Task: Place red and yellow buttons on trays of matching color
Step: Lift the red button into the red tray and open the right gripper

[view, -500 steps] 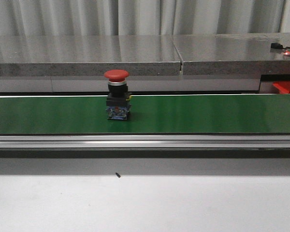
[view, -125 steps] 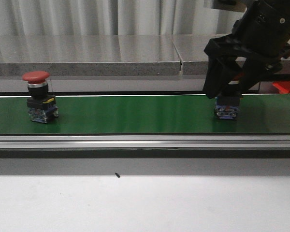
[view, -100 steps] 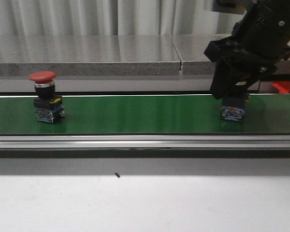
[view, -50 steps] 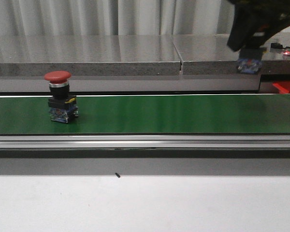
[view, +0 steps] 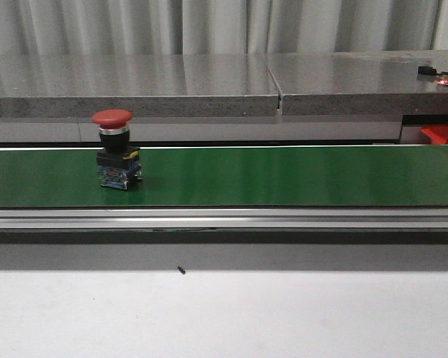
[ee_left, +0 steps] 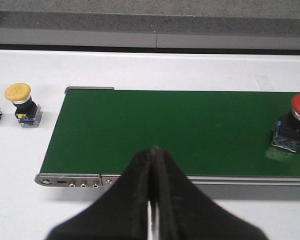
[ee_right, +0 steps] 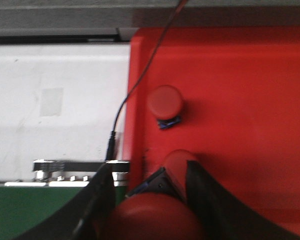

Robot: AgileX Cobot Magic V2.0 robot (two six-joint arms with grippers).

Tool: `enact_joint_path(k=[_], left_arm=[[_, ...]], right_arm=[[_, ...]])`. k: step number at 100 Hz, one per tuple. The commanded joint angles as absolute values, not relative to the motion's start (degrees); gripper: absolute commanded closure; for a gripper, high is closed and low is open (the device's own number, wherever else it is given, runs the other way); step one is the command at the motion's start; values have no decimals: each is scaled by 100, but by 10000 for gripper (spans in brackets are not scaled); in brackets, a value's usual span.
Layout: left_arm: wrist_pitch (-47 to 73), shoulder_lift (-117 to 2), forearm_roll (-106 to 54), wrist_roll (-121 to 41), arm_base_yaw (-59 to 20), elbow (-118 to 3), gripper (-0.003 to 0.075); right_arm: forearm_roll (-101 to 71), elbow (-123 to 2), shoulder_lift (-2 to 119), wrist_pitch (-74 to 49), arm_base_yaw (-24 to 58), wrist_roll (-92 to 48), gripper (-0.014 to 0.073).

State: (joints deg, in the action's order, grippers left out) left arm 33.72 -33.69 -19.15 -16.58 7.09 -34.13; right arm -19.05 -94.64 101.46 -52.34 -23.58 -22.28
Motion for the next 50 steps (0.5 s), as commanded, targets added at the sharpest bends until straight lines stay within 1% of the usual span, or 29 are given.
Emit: enact_joint_path(k=[1, 12, 50], left_arm=[[3035, -3377, -2007, -1660, 663, -3557, 741], [3035, -3377, -2007, -1660, 663, -3557, 741], [3035, -3377, -2007, -1660, 663, -3557, 741]], right_arm=[[-2208, -9875, 10198, -4928, -2611, -2252, 426], [-2216, -10291, 10715, -4956, -2741, -2252, 426], [-2215, -11878, 12313, -5034, -2734, -2252, 426]])
